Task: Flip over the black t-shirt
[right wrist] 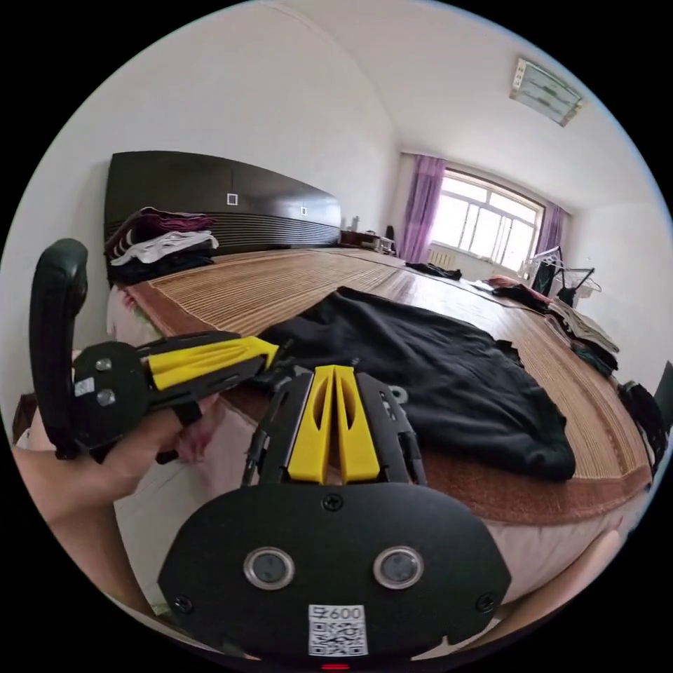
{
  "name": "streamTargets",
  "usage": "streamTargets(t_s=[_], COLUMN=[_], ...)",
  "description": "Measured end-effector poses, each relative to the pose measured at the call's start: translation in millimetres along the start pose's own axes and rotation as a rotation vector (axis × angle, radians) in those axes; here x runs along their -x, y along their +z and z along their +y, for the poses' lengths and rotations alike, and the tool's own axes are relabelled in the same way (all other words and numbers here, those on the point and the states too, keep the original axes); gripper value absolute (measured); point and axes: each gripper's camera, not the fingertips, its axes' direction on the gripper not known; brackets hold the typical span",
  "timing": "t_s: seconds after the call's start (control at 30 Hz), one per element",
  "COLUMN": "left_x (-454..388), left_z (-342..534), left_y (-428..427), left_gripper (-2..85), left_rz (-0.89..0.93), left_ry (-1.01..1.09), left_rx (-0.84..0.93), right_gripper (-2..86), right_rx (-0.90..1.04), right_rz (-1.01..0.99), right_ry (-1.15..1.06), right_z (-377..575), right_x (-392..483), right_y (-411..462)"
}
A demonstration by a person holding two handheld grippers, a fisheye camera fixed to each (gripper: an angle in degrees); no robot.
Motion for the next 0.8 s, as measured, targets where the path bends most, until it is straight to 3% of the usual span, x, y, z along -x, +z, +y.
streamTargets(t_s=[0.23,0.27,0.37,0.5,0.57,0.8], left_x=[-7.0,-10.0,-12.9,-17.7,-16.9,-11.4], left_z=[17.5,20.5,29.7,38.6,43.1,54.5], left_y=[13.3,14.9,18.9,23.9,27.5,36.4], left_gripper=[0.4,0.4,0.2,0.2,0.2,0.3], left_rz=[-0.006,-0.021,-0.04,-0.074,-0.077,-0.07], left_ry=[0.054,0.066,0.061,0.086,0.084,0.101], left_rx=[-0.009,-0.014,-0.033,-0.044,-0.044,-0.048], right_gripper=[-0.8,-0.8,-0.8,-0.8,-0.8,-0.8], right_rx=[-0.007,0.058,0.003,-0.052,-0.097,0.074], right_rz=[0.387,0.53,0.337,0.426,0.207,-0.012], right_ry=[0.139,0.171,0.188,0.201,0.166,0.165], right_z=[53.8,63.6,76.0,61.4,50.7,32.5], right_x=[-87.5,-109.7,-145.2,-124.2,-100.5,-74.7], right_y=[-24.7,-26.1,-47.8,-54.5,-46.6,4.4])
